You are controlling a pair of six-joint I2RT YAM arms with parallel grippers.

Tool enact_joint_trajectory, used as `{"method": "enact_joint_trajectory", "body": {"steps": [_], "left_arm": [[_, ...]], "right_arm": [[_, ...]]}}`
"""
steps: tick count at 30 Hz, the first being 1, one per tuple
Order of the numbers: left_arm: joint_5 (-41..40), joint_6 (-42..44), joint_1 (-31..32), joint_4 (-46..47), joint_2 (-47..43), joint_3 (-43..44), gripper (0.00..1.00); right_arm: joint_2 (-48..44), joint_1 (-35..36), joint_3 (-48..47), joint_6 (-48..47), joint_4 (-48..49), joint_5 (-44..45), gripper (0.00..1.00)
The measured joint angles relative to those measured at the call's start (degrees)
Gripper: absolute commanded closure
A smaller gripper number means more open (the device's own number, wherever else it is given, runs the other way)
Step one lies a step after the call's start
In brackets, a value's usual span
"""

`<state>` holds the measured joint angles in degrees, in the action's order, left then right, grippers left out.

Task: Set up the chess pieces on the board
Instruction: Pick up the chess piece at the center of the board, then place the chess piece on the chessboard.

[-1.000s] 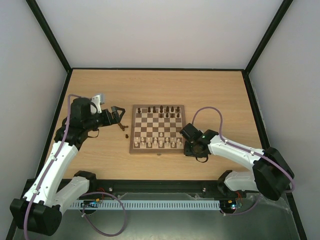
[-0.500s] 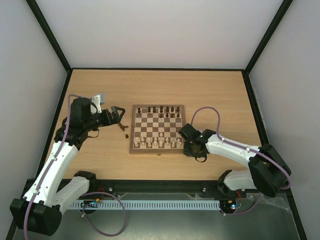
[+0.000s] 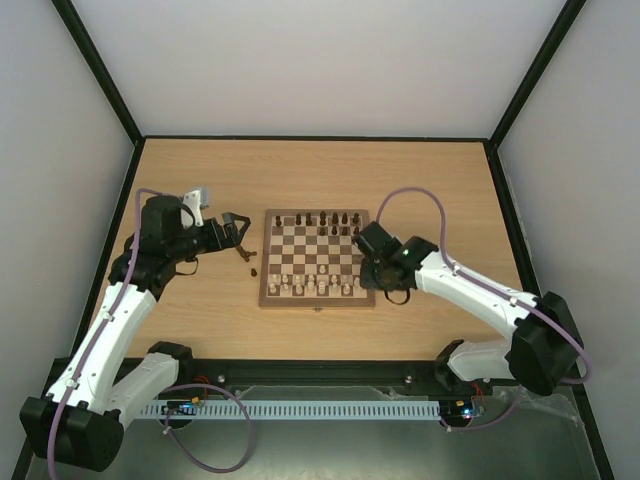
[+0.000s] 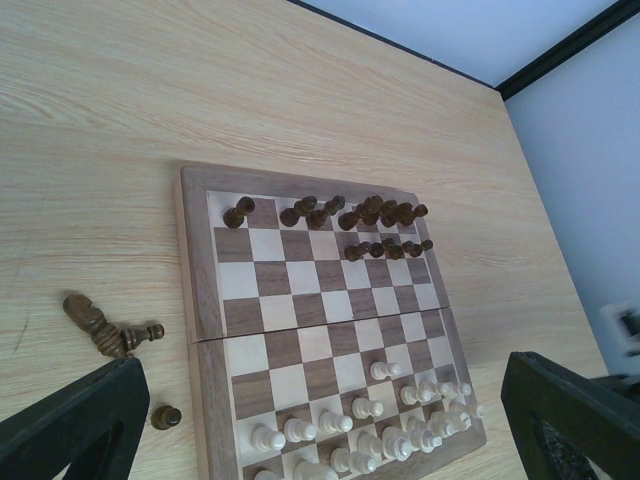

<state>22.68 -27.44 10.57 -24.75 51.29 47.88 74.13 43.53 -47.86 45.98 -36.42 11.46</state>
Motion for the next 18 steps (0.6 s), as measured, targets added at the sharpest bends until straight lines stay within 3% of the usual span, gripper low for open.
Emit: {"method": "enact_joint_trajectory", "body": {"steps": [7, 18], "left_arm": [[-0.48, -0.15, -0.09, 0.07, 0.02, 0.02, 0.01], [-1.40, -1.42, -0.26, 1.31, 0.11, 0.02, 0.01]], "right_arm": [[4.68, 0.00, -22.25, -6.36, -4.20, -0.44, 0.94], [33.46, 0.00, -48.19, -16.55, -7.32, -5.90, 0.94]]}}
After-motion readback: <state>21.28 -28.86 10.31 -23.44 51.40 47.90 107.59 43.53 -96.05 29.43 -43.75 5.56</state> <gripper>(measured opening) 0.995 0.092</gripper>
